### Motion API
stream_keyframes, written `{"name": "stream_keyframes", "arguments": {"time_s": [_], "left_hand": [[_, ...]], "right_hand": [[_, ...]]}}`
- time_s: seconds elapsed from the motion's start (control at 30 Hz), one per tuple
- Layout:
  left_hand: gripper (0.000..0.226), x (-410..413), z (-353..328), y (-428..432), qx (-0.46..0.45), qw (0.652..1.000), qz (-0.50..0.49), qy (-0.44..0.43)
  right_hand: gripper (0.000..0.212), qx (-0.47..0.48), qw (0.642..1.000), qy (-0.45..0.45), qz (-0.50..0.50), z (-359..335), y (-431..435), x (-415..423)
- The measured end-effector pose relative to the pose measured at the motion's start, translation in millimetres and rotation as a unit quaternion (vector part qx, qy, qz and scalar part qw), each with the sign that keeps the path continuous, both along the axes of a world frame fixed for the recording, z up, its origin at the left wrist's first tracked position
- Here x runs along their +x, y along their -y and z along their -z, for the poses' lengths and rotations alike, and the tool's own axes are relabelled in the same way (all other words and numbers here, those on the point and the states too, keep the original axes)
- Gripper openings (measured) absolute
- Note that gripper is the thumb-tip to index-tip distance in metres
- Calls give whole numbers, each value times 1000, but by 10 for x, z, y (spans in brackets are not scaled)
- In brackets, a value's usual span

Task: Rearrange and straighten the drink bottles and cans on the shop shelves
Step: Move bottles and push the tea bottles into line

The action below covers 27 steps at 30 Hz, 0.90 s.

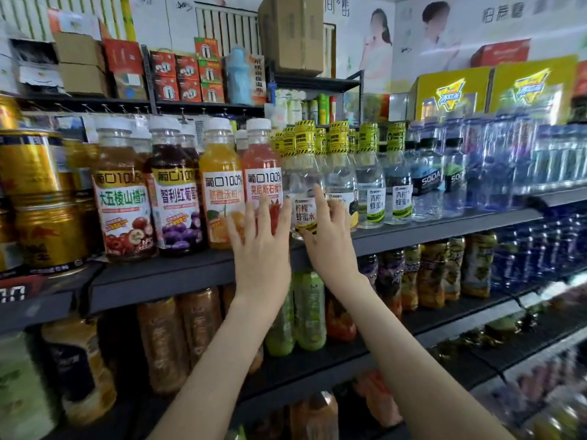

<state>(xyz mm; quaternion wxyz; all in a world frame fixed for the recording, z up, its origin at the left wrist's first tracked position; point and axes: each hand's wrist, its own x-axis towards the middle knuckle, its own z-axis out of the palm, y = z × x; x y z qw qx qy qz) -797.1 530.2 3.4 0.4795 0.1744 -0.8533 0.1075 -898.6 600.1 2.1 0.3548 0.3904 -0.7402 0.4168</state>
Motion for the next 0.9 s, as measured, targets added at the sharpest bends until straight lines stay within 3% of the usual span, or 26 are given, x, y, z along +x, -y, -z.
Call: {"name": "stream_keyframes", "arguments": {"time_s": [0.17,0.27,0.33,0.53,0.7,0.9], "left_hand": [[57,-91,630,-237,29,996,6,-89],[66,-134,1144,-394,50,996,-23,-73],[81,-186,1452,-448,81,994,-48,-48],[114,-412,1917,-624,181,976,-106,51],[127,-649,1883,-662,104,978,-156,93],[113,-786,1908,-472,36,973,-184,138]], "right_hand": [[52,-55,996,-60,-42,385,-331,-63],[50,-42,989,-125,-62,888,-606,-180],[50,-15,991,-107,-77,1235,-741,-330],[93,91,994,39,-36,1916,-825,-761],[96,123,987,60,-89,2013,-817,-876],[109,170,969,98,-150,2070,-676,-971]]}}
